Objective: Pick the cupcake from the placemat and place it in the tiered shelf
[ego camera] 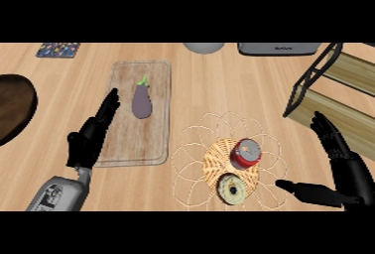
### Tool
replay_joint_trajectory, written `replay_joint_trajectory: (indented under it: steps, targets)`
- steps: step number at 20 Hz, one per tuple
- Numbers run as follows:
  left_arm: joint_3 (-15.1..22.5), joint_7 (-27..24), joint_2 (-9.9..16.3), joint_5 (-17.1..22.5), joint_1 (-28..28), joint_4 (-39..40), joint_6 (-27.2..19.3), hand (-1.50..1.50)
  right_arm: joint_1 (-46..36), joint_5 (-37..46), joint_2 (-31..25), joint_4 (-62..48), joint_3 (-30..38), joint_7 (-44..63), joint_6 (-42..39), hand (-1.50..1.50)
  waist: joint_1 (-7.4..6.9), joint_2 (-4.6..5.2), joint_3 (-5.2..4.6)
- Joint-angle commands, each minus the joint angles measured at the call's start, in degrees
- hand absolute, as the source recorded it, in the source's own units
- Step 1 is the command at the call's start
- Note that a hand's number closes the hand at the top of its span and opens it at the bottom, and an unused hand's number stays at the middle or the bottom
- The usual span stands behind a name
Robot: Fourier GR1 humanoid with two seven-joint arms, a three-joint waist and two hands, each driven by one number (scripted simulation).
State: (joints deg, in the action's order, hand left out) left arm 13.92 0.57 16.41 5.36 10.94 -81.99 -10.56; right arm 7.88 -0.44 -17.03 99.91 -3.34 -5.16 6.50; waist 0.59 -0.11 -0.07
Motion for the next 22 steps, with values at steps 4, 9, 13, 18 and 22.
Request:
replay_joint_trajectory:
  steps: [4, 9, 13, 18, 22]
  targets:
    - [0.3, -0.1, -2.3, -1.5, 1.2, 2.0, -0.2, 0.00, -0.4, 5.8, -6.8, 18.1, -5.8, 21.8, -4.0, -1.50, 0.13, -0.03, -0.06]
    - [0.0, -0.7, -2.1, -1.7, 0.4, 0.8, -0.3, 0.00, -5.3, 10.9, -13.7, 23.7, -10.8, 36.9, -10.9, -1.50, -0.60, 0.02, -0.16]
    - [-0.3, 0.0, -2.2, -2.1, 1.4, 1.4, -0.2, 0.00, -9.0, 12.8, -18.4, 26.5, -13.9, 47.6, -17.8, -1.50, -0.92, 0.07, -0.14]
    - [-1.7, -1.1, -2.4, -1.9, 2.2, 3.3, 1.3, 0.00, -14.6, 16.4, -15.1, 33.5, -21.7, 64.6, -21.5, -1.50, -0.66, 0.08, -0.07]
    - [-3.4, -2.3, -1.1, -1.1, -1.3, 0.8, 3.6, 0.00, -20.1, 19.9, -7.3, 33.5, -27.0, 73.6, -22.4, -1.50, -0.99, 0.05, -0.02]
